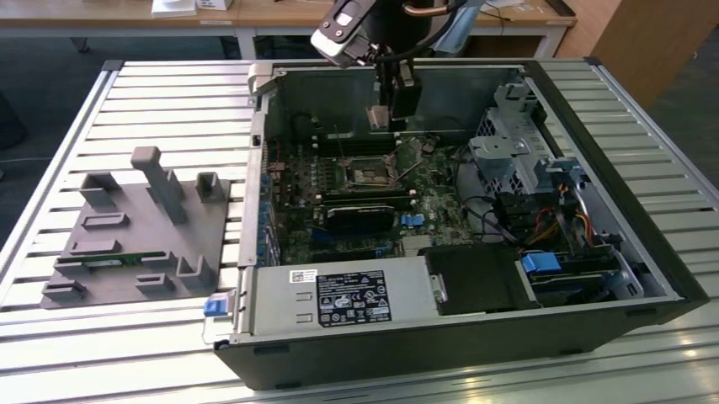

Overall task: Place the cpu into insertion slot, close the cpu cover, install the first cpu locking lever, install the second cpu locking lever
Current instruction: 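Place the cpu into insertion slot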

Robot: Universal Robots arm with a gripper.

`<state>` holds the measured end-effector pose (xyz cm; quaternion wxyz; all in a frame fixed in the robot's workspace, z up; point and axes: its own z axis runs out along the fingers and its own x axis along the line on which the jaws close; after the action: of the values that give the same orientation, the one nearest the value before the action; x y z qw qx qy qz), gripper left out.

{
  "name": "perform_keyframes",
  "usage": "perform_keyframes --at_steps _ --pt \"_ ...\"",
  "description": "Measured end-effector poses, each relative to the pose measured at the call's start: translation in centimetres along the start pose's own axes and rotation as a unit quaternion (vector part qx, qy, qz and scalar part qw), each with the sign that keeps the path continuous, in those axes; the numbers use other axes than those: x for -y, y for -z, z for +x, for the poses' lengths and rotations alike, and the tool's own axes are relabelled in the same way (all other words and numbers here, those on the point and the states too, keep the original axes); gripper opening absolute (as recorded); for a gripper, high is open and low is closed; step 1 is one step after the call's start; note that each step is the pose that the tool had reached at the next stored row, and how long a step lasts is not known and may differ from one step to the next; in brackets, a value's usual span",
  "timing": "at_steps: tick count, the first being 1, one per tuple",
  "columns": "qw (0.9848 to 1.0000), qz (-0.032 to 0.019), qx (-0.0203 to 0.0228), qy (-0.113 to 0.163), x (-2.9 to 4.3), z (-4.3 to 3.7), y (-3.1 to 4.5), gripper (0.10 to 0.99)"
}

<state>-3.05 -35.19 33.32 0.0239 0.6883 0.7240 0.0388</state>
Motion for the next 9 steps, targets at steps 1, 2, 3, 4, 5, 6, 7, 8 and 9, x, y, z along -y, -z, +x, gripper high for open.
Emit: perform_keyframes --at_steps 1,2,3,4,5,6,7,8,9 --pt "1.0000 0.0000 0.0000 0.000 0.00 0.00 -0.02 0.537" --pt "1.0000 -0.0001 0.0000 -0.001 0.00 0.00 -0.05 0.537" --pt "1.0000 0.0000 0.0001 -0.001 0.01 0.00 -0.08 0.537" --pt "1.0000 0.0000 0.0001 -0.002 0.01 0.00 -0.10 0.537" --pt "1.0000 0.0000 0.0002 -0.002 0.01 0.00 -0.12 0.537" --pt "1.0000 0.0000 0.0002 -0.002 0.01 0.00 -0.15 0.537" --pt "1.0000 -0.0001 0.0002 -0.003 0.02 0.00 -0.19 0.537" --pt "1.0000 -0.0001 0.0002 -0.003 0.02 0.00 -0.22 0.537" --pt "1.0000 -0.0001 0.0002 -0.004 0.02 0.00 -0.25 0.537"
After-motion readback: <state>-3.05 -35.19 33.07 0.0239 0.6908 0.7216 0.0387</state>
